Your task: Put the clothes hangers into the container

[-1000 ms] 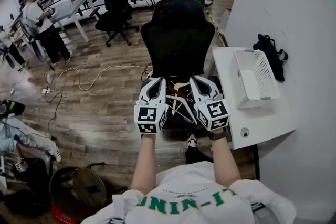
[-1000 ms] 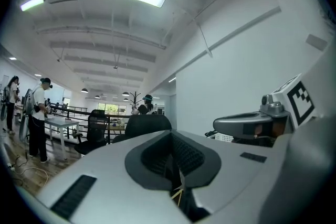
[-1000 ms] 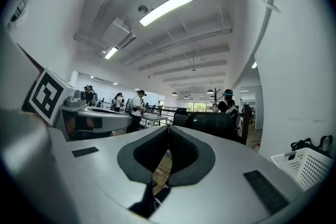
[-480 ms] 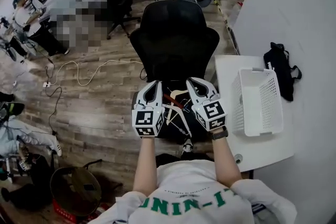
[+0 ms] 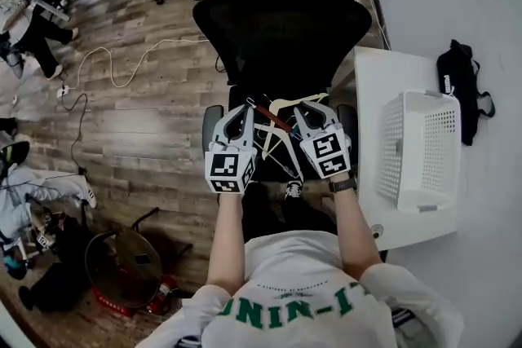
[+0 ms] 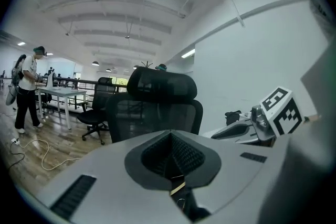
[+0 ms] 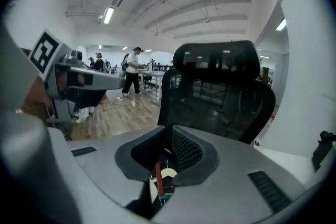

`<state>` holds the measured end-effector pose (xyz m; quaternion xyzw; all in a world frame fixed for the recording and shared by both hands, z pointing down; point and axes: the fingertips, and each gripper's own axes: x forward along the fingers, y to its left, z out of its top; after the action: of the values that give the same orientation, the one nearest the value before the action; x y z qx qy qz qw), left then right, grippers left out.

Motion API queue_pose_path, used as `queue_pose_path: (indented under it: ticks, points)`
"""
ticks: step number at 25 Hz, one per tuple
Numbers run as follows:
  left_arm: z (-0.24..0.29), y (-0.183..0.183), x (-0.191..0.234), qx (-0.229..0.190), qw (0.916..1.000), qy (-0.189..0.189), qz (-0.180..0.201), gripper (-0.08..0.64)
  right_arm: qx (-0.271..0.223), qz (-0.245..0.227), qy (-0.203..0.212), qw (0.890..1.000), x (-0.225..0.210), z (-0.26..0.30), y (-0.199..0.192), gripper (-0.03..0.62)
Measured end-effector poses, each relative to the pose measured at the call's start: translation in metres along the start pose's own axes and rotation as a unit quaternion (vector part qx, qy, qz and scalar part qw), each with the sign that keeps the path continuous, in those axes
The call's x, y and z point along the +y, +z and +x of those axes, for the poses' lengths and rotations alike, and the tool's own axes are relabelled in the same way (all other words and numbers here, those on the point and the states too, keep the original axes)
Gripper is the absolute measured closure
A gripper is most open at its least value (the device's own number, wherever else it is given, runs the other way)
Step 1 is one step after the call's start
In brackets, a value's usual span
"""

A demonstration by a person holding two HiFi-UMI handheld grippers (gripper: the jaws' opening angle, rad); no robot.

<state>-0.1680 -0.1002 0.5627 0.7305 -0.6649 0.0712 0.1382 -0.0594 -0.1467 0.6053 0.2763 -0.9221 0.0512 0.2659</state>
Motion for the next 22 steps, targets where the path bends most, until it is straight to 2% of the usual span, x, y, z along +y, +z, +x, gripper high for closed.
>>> queue_pose_path:
  ticks: [4, 9, 11, 14, 22]
  points:
    - [0.031, -0.04, 0.03, 0.032, 0.9992, -0.017, -0.015, 0.549, 0.069, -0.007, 0.034, 0.997, 0.013, 0.061, -0.049, 0.518]
    - [0.077, -0.093, 0.067, 0.068, 0.9973, -0.023, -0.019, 0.549, 0.149, -0.013, 0.081, 0.985, 0.021, 0.141, -0.12, 0.478]
    - [0.092, -0.115, 0.076, 0.085, 0.9961, -0.021, -0.008, 0.549, 0.185, -0.025, 0.101, 0.977, 0.028, 0.164, -0.157, 0.435]
    - [0.122, -0.143, 0.088, 0.088, 0.9956, -0.03, -0.011, 0.549, 0.232, -0.04, 0.126, 0.964, 0.029, 0.203, -0.212, 0.41]
    - [0.177, -0.208, 0.105, 0.104, 0.9926, -0.05, -0.037, 0.549, 0.32, -0.017, 0.177, 0.93, 0.034, 0.276, -0.337, 0.405]
